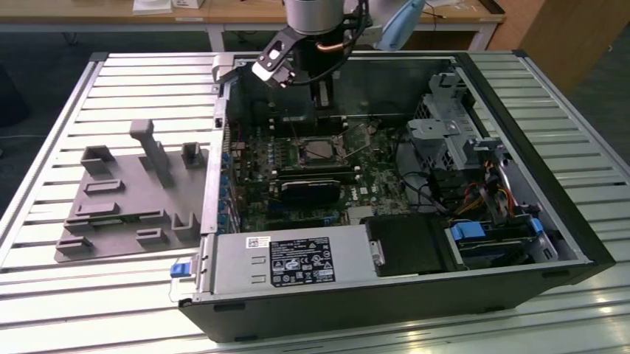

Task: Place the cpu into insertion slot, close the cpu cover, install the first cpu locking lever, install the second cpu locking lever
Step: 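Close the cpu cover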

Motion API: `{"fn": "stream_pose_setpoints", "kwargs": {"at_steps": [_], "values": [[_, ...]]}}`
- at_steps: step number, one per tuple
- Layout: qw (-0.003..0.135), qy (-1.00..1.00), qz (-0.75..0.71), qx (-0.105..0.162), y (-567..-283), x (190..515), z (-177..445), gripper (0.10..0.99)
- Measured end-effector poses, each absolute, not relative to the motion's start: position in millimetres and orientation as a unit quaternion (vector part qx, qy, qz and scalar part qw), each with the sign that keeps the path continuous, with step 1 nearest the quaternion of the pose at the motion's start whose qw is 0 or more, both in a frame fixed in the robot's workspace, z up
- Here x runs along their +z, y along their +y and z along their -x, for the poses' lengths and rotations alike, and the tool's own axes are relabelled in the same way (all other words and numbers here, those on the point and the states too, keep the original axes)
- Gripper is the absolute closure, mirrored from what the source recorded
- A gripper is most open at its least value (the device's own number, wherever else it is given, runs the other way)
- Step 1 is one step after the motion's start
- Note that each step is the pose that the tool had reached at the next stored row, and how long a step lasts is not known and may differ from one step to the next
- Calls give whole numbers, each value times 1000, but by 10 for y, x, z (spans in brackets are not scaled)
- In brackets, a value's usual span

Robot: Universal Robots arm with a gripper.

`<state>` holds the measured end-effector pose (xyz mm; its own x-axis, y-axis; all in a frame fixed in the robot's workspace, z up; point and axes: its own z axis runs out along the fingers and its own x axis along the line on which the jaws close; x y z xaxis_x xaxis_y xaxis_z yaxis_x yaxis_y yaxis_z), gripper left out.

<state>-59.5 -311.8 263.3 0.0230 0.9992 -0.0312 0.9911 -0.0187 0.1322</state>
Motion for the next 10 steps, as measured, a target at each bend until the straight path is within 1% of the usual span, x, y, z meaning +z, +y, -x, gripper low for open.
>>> {"fn": "stream_pose_setpoints", "kwargs": {"at_steps": [6, 10], "values": [[57, 698, -713, 35, -3118, 2660, 591, 984], [50, 699, -713, 27, -3119, 2661, 536, 984]]}}
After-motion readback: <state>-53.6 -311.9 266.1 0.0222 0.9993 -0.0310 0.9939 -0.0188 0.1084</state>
